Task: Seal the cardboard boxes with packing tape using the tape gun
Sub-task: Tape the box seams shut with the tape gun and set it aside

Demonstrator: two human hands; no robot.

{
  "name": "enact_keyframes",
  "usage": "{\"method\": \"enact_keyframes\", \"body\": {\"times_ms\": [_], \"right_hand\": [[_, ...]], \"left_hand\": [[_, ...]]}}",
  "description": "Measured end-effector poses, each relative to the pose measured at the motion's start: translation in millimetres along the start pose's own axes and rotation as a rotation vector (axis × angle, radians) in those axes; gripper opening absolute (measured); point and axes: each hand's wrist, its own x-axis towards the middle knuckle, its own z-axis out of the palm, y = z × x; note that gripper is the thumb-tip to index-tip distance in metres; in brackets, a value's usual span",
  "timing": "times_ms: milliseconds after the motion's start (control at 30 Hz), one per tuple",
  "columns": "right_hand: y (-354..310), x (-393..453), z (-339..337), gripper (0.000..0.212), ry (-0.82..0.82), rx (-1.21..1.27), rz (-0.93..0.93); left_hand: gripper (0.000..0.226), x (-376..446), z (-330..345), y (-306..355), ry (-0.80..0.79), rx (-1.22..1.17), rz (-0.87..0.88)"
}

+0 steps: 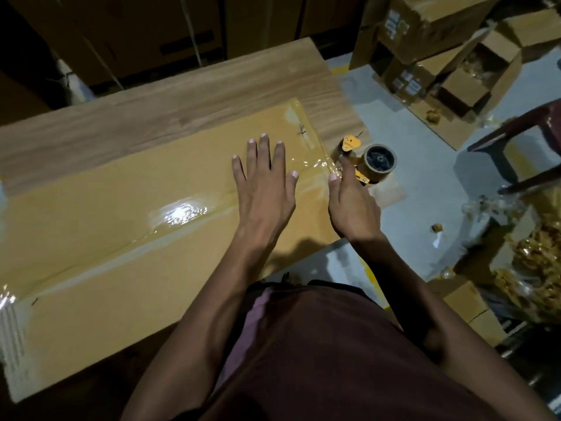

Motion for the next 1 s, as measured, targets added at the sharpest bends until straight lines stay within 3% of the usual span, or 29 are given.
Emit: {"method": "enact_keyframes", "body": {"times_ms": [200,467,633,767,1000], "right_hand": [[5,4,-1,0.056,0.006,0.023,-0.27],[5,14,-9,0.054,-0.185,0.151,-0.175],[7,19,-16,0.055,-0.297,0.218,-0.141],[9,15,-24,0.056,-0.366,0.204,-0.143],[8,12,-23,0.063,-0.385,0.199,-0.145]], "left_hand": [[0.053,-38,-4,-20,-0.034,0.1,-0.073],[0.057,-64,-5,-3,-0.075,0.116,-0.304],[0.06,-77,-5,6,-0.077,0.105,-0.362],[0.06,-98,-1,14,-0.018,0.085,-0.472],[0.059,-104,-3,13,0.037,0.085,-0.455]]}}
